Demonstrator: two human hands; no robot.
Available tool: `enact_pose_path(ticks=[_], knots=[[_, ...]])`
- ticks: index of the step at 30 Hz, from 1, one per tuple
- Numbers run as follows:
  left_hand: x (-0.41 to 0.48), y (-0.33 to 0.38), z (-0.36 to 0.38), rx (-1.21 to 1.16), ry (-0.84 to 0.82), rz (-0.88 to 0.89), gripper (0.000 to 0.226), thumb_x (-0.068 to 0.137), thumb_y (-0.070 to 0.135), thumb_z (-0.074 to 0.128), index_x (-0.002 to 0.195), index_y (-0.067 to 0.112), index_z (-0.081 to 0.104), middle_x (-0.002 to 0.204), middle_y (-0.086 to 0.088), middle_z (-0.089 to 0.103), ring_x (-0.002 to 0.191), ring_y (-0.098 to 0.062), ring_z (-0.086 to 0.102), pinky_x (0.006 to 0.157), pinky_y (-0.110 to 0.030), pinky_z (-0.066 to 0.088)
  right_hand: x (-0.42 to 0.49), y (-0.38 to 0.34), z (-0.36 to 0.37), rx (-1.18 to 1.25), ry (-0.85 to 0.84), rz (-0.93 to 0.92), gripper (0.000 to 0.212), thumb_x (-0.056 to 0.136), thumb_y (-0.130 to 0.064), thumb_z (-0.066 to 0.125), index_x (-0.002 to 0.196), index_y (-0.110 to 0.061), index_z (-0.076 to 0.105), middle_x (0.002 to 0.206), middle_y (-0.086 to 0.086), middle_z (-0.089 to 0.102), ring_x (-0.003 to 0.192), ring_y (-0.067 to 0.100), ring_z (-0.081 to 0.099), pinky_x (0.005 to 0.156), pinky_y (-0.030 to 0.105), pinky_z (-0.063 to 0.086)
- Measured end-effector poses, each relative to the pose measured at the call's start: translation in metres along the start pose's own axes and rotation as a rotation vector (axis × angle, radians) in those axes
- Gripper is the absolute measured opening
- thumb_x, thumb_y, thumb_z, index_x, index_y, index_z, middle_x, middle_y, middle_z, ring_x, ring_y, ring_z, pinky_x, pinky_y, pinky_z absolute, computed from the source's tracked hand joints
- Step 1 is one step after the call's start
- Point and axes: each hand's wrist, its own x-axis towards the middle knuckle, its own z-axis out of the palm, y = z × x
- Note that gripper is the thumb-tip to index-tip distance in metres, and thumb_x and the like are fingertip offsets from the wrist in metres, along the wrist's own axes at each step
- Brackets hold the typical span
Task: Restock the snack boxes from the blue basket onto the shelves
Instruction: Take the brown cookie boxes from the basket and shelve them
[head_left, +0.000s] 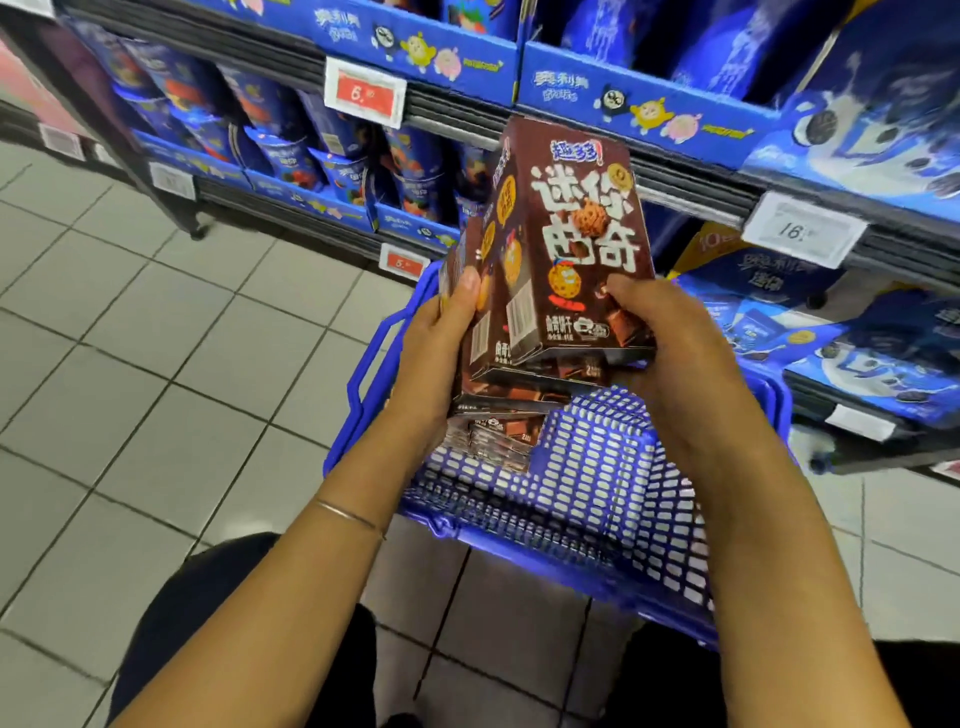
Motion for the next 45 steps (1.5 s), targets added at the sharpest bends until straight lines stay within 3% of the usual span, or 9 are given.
enact_pose_path(ticks=[3,11,16,24,28,33,37,41,45], knots=[[-0.033,0.019,0.014,-0.058,0.041,-0.049,0.075,0.085,0.066,0.077,0.136,0.011,0.070,0.133,-0.024,0.071,0.125,-0.045,0.068,0.112,-0.066,0.048,-0.023,-0.036,-0.003,-0.058,-0.045,0.032,0.017,0.075,-0.045,0.062,0.081,-0.035,0.074,0.073,-0.018,0.072,0.066,-0.003,0.068,0.074,0.034,0.049],[-0.129,0.167,0.090,-0.086,0.094,-0.125,0.069,0.085,0.065,0.076,0.131,0.014,0.074,0.133,-0.023,0.071,0.125,-0.043,0.067,0.112,-0.062,0.050,-0.104,-0.209,-0.001,-0.089,-0.062,0.125,0.040,0.067,-0.066,0.067,0.090,-0.034,0.074,0.092,-0.008,0.077,0.093,0.015,0.074,0.100,0.051,0.052],[-0.202,0.295,0.142,-0.109,0.028,-0.193,0.057,0.101,0.062,0.057,0.133,0.018,0.074,0.134,-0.016,0.073,0.123,-0.034,0.071,0.107,-0.052,0.056,-0.163,-0.351,0.009,-0.087,-0.111,0.105,0.035,0.062,-0.063,0.069,0.075,-0.031,0.069,0.079,-0.008,0.073,0.071,0.008,0.068,0.076,0.040,0.052],[-0.301,0.461,0.217,-0.095,-0.129,-0.266,0.065,0.102,0.069,0.052,0.137,0.019,0.072,0.139,-0.014,0.070,0.126,-0.034,0.069,0.098,-0.046,0.059,-0.263,-0.534,0.020,-0.043,-0.094,0.063,0.075,0.062,-0.056,0.073,0.116,-0.005,0.060,0.101,0.007,0.070,0.094,0.028,0.064,0.103,0.065,0.044],[-0.336,0.498,0.249,-0.117,-0.220,-0.254,0.057,0.105,0.066,0.048,0.109,0.022,0.086,0.113,-0.009,0.081,0.096,-0.029,0.080,0.074,-0.039,0.064,-0.297,-0.585,0.010,-0.103,-0.075,-0.012,0.064,0.060,-0.063,0.074,0.107,-0.019,0.067,0.105,0.005,0.075,0.100,0.032,0.069,0.101,0.058,0.048],[-0.350,0.524,0.298,-0.163,-0.310,-0.238,0.056,0.104,0.063,0.052,0.104,0.020,0.086,0.107,-0.009,0.082,0.089,-0.028,0.080,0.070,-0.038,0.064,-0.326,-0.632,-0.015,-0.152,-0.037,-0.095,0.082,0.066,-0.071,0.073,0.122,-0.012,0.063,0.120,0.017,0.071,0.113,0.042,0.066,0.102,0.065,0.046],[-0.345,0.546,0.344,-0.142,-0.378,-0.251,0.054,0.099,0.065,0.058,0.099,0.019,0.087,0.102,-0.010,0.082,0.084,-0.030,0.080,0.068,-0.040,0.064,-0.335,-0.667,-0.040,-0.148,0.060,-0.153,0.087,0.060,-0.076,0.071,0.119,-0.012,0.066,0.126,0.018,0.066,0.121,0.037,0.061,0.089,0.051,0.058],[-0.334,0.564,0.385,-0.139,-0.427,-0.241,0.058,0.100,0.067,0.055,0.099,0.019,0.088,0.104,-0.011,0.082,0.086,-0.032,0.081,0.069,-0.043,0.064,-0.335,-0.704,-0.065,-0.109,0.069,-0.230,0.087,0.060,-0.074,0.073,0.120,-0.011,0.067,0.118,0.022,0.068,0.104,0.029,0.064,0.104,0.063,0.048],[-0.319,0.584,0.428,-0.143,-0.480,-0.204,0.058,0.101,0.065,0.054,0.094,0.018,0.088,0.100,-0.011,0.083,0.085,-0.031,0.081,0.071,-0.044,0.064,-0.325,-0.741,-0.092,-0.091,0.062,-0.349,0.083,0.064,-0.071,0.073,0.117,-0.008,0.068,0.104,0.024,0.067,0.092,0.026,0.058,0.093,0.051,0.049]])
